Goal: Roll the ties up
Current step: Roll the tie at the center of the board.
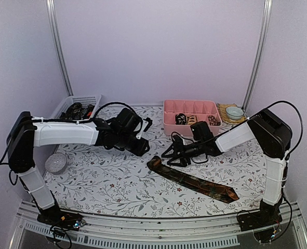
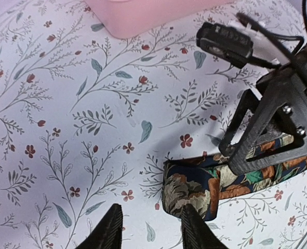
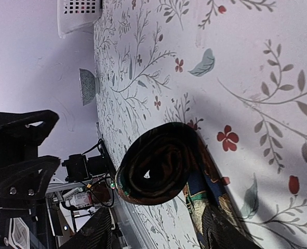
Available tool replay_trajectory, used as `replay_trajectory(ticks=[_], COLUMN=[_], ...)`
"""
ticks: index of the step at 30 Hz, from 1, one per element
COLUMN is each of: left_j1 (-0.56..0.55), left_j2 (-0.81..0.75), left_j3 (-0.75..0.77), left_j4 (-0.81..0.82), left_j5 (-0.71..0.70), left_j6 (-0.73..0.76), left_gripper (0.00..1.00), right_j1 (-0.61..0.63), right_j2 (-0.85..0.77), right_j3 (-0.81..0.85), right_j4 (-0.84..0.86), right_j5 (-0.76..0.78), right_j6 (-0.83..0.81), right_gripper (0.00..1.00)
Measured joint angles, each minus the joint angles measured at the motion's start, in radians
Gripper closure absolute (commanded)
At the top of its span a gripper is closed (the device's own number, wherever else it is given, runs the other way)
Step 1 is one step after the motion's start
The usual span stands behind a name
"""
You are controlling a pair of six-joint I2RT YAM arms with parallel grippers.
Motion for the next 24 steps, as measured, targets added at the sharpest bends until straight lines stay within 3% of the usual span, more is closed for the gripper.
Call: replay_trajectory(ticks=[13,24], left_j1=[0.006,0.002], left_j2=[0.077,0.113], left_j3=[-0.04,-0.055], left_j4=[0.056,0.099], left_j5=[0.127,0.19], left_j6=[-0.014,-0.035], left_gripper=[0.68,0.74], right_j1=[0.069,0.08], right_j2=[-0.011,-0.011], right_j3=[0.0,0.0], right_j4=[0.02,0.038], right_j5=[0.05,0.058], right_j6=[0.057,0.09], right_gripper=[0.43,0.52])
